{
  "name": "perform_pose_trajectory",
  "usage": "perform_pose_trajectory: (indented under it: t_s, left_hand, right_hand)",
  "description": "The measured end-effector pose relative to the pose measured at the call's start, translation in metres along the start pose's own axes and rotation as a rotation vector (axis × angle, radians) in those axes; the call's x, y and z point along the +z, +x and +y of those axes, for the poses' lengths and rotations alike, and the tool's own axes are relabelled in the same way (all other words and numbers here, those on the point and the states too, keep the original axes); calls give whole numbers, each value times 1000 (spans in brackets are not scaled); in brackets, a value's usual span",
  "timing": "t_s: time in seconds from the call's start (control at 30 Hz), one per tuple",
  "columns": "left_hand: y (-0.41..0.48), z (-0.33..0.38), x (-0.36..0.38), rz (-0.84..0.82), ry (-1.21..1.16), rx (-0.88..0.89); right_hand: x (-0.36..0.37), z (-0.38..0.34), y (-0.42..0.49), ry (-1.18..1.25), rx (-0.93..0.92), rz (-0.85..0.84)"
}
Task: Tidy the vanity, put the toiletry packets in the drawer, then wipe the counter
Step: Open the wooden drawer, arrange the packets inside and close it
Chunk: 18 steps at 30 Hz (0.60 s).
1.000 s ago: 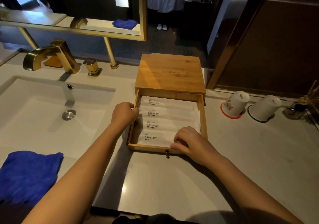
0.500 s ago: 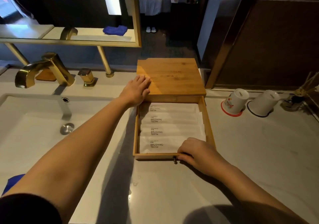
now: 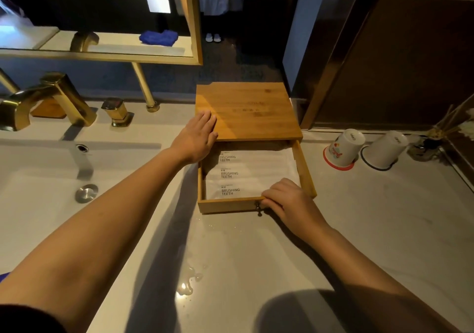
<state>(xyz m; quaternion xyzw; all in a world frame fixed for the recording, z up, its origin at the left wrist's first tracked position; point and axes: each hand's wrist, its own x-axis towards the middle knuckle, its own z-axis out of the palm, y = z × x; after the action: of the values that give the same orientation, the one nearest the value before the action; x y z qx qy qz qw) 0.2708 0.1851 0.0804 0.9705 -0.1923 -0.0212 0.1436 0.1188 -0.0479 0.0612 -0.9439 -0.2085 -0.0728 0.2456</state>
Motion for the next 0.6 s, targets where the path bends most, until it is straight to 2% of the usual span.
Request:
perform_pose_trajectory:
  t_s: [0.43,0.6]
  left_hand:
    - [2,-1,2,-27,-35,-32]
    - [3,0,2,-30,-35,-39]
  right_hand:
    - [5,16,45,-21,71,125]
    - [10,12,65,-100,196,269]
